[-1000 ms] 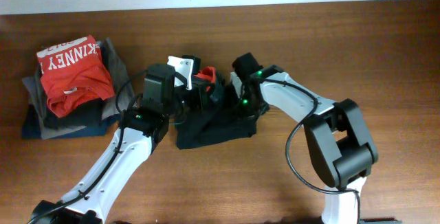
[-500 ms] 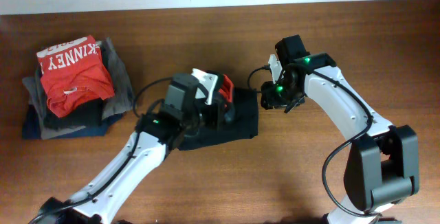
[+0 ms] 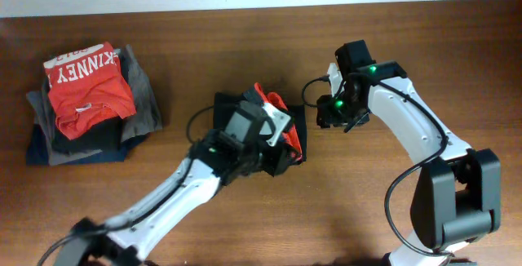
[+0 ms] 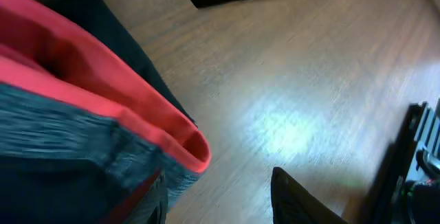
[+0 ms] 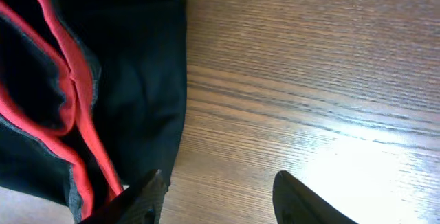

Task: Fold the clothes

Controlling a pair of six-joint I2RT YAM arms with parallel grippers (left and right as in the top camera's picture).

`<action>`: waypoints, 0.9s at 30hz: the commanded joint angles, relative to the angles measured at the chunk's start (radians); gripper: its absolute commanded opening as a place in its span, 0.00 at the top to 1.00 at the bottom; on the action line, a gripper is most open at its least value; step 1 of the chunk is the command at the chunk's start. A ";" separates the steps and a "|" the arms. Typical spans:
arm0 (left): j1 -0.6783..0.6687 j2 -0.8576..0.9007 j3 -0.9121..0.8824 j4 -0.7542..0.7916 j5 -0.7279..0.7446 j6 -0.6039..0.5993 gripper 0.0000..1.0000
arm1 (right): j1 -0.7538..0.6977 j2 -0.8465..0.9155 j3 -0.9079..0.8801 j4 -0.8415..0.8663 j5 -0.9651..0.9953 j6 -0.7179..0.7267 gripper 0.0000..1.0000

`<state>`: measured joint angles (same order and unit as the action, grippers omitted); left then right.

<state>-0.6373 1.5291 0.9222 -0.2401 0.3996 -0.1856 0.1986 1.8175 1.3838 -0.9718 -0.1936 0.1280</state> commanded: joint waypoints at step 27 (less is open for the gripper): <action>0.357 0.221 0.014 -0.068 -0.258 -0.031 0.46 | 0.183 0.133 -0.002 0.200 -0.179 -0.214 0.95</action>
<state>-0.2848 1.7252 0.9276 -0.3027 0.1448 -0.2066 0.3851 1.9419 1.3834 -0.7422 -0.4358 -0.0956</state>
